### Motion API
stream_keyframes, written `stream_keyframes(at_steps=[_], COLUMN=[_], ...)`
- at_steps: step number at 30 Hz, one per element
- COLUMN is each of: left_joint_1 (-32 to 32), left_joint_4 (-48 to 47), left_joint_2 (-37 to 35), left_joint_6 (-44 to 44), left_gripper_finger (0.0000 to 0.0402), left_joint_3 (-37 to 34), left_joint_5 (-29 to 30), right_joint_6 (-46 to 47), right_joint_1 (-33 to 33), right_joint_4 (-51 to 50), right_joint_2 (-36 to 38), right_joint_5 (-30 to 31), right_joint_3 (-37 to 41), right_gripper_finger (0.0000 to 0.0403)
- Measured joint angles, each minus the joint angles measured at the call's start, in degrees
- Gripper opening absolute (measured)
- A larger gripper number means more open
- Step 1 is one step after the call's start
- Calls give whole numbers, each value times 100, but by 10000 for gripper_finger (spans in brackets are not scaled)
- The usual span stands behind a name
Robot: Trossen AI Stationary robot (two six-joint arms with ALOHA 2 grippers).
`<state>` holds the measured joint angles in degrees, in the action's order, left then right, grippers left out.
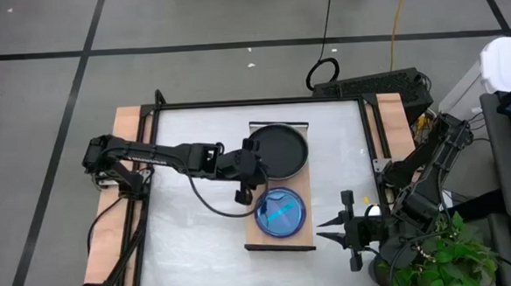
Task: Place and stack plates onto a shelf
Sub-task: Stack the black plate on top of the light green plate on the shelf, then return to Home Position
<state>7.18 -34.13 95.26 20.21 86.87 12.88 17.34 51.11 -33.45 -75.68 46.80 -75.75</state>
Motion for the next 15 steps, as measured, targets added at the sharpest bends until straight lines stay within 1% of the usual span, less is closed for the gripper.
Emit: stream_keyframes(at_steps=[4,8,11,12,15], left_joint_1=[279,534,664,685,783], left_joint_4=[83,70,-215,-226,-792], left_joint_2=[-166,-350,-519,-579,-820], left_joint_6=[-100,-154,-361,-453,-728], left_gripper_finger=[149,149,150,150,150], left_joint_3=[2,4,-9,6,-4], left_joint_5=[89,340,579,576,478], right_joint_6=[-3,-51,-146,-180,-402], right_joint_1=[0,-31,-85,-117,-234], right_joint_4=[-12,19,69,88,343], right_joint_2=[0,9,9,9,9], right_joint_5=[10,435,734,762,858], right_joint_3=[0,46,192,256,461], right_gripper_finger=[70,70,70,70,70])
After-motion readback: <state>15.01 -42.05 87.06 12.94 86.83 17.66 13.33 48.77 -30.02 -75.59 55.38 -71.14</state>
